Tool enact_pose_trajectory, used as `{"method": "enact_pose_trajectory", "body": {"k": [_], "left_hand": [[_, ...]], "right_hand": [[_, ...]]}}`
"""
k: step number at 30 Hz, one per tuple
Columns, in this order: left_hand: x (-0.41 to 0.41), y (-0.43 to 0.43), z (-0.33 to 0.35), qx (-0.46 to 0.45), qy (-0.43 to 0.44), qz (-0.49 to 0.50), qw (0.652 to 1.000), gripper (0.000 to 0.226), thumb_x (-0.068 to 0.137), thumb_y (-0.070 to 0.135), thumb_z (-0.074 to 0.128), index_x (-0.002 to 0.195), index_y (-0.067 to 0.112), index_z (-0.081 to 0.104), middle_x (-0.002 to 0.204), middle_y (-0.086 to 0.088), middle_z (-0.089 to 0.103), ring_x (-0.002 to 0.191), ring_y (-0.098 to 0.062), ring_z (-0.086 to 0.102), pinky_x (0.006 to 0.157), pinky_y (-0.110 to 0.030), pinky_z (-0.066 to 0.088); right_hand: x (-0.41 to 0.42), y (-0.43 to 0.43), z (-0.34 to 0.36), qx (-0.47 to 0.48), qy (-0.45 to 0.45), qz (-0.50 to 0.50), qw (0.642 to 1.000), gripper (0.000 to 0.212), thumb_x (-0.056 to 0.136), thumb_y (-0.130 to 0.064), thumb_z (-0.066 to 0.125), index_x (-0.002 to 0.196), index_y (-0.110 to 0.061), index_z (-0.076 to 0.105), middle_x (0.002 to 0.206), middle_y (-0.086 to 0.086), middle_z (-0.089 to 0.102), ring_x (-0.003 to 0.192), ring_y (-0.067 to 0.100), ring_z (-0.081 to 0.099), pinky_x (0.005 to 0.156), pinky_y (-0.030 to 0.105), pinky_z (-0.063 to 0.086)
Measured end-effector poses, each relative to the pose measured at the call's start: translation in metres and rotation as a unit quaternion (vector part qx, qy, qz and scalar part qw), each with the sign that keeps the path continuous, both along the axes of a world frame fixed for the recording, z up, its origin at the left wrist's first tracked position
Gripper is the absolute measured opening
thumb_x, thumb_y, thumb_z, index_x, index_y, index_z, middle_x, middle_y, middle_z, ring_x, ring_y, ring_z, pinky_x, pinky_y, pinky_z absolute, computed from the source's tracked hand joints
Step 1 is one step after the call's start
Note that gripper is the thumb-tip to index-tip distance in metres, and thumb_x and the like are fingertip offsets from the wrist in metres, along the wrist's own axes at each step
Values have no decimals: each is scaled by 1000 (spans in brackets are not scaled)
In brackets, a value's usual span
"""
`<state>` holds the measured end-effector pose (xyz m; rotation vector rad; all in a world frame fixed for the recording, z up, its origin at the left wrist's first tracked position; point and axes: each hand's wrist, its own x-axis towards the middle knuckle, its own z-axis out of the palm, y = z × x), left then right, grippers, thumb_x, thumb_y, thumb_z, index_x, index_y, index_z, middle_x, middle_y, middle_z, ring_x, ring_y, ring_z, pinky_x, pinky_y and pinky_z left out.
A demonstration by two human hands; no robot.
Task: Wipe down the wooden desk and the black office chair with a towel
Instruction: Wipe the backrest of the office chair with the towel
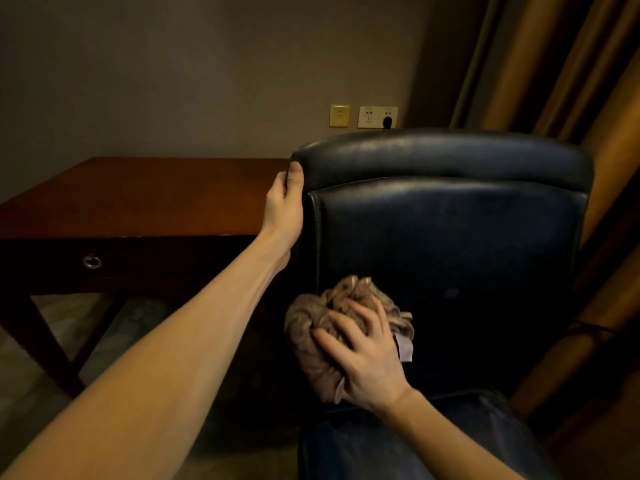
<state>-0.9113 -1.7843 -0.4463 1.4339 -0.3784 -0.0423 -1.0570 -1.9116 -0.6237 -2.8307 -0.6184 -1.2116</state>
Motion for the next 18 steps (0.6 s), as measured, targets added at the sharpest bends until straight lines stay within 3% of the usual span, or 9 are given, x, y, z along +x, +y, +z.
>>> {"method": "enact_pose_trajectory", "body": {"k": [4, 7, 9, 12, 15, 18], "left_hand": [[-15, 9, -21, 63, -10, -20, 998, 34, 109, 47, 37, 131, 30, 57, 122, 11, 65, 117, -7, 59, 100, -31, 48], [-30, 10, -54, 94, 14, -42, 995, 42, 111, 40, 36, 144, 20, 53, 130, 14, 57, 129, -10, 52, 101, -27, 40], [-38, 8, -70, 108, 45, -29, 993, 46, 111, 35, 36, 151, 14, 45, 133, 9, 51, 135, -15, 46, 99, -23, 34], [-40, 8, -89, 104, 118, -55, 986, 47, 112, 34, 35, 155, 17, 39, 143, 5, 51, 135, -18, 48, 101, -27, 39], [-37, 10, -107, 91, 135, -93, 982, 40, 112, 35, 35, 149, 24, 44, 132, 6, 59, 126, -15, 57, 89, -23, 47], [-33, 4, -121, 92, 122, -94, 984, 41, 112, 36, 35, 150, 25, 43, 128, 10, 59, 123, -13, 57, 99, -27, 46]], "right_hand": [[-30, -15, 1, -102, 85, 11, 991, 39, 91, -39, 62, 127, -23, 65, 125, 8, 63, 112, 38, 54, 107, 63, 38], [-36, -20, 45, -51, 39, 0, 998, 34, 95, -30, 65, 127, -17, 68, 125, 11, 65, 109, 39, 58, 96, 55, 45], [-34, -24, 86, 17, -35, -37, 999, 35, 97, -29, 62, 127, -13, 69, 127, 16, 65, 114, 42, 57, 99, 58, 43], [-24, -27, 144, 38, -101, -110, 988, 55, 88, -38, 65, 137, -17, 59, 137, 20, 58, 126, 45, 46, 106, 65, 37], [-1, -36, 174, 34, -96, -183, 978, 64, 89, -50, 59, 146, -23, 52, 147, 17, 50, 138, 46, 38, 116, 70, 20], [31, -55, 160, 54, -40, -215, 974, 72, 90, -57, 53, 153, -25, 43, 156, 14, 41, 145, 46, 30, 116, 74, 14]]}}
